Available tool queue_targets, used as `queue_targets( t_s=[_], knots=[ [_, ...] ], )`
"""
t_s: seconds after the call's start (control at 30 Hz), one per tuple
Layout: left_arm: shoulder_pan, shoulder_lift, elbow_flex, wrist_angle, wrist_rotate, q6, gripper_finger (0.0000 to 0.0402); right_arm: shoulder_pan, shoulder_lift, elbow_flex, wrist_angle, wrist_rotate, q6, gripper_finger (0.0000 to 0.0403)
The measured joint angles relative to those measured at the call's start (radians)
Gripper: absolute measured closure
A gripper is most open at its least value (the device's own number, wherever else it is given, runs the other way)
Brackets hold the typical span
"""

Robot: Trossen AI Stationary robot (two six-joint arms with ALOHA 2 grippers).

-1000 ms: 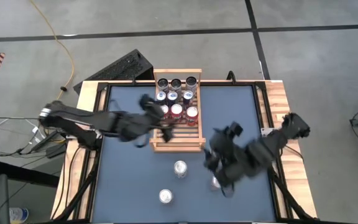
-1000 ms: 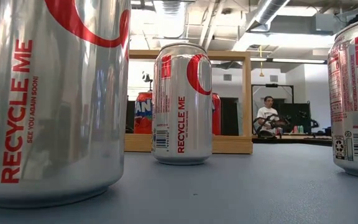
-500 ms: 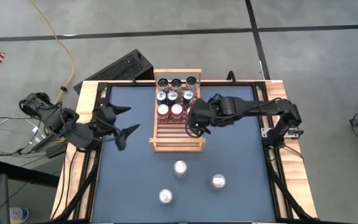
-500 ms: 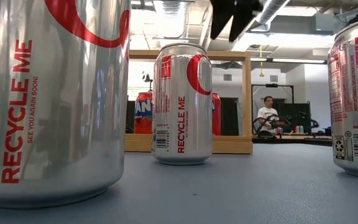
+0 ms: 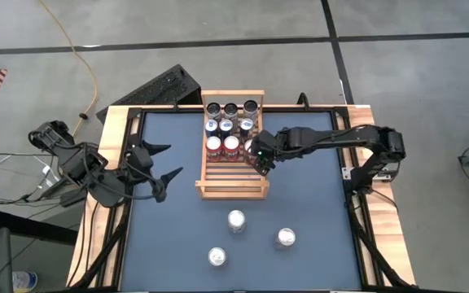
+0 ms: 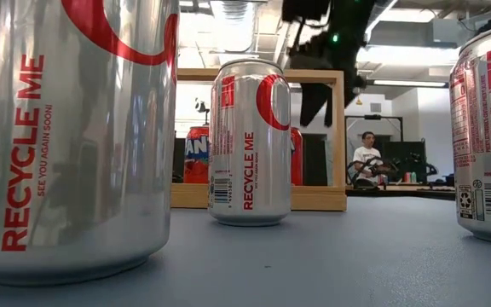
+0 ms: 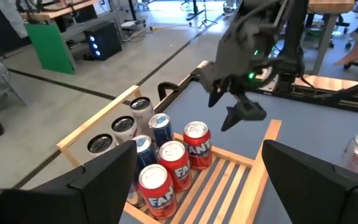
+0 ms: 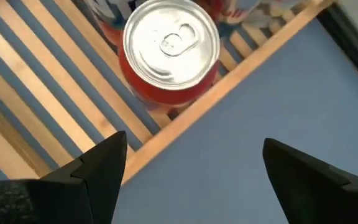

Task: Place canned beverage on shelf
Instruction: Put the orange soda can on the shelf aligned with the other orange soda cans

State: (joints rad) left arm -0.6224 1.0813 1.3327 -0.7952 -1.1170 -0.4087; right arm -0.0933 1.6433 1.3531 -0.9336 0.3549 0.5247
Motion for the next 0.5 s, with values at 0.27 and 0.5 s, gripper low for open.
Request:
queue_targets(
  t_s=[0.27, 0.5],
  knots=[
    [0.000, 0.000, 0.000, 0.000, -0.024, 0.005, 0.0068, -0.042, 0.000, -0.074, 0.136, -0.024, -0.064, 0.0058],
    [0.000, 0.000, 0.000, 0.000, -0.024, 0.007, 0.0068, -0.096, 0.000, -0.083, 0.175, -0.017, -0.093, 0.0058]
  ],
)
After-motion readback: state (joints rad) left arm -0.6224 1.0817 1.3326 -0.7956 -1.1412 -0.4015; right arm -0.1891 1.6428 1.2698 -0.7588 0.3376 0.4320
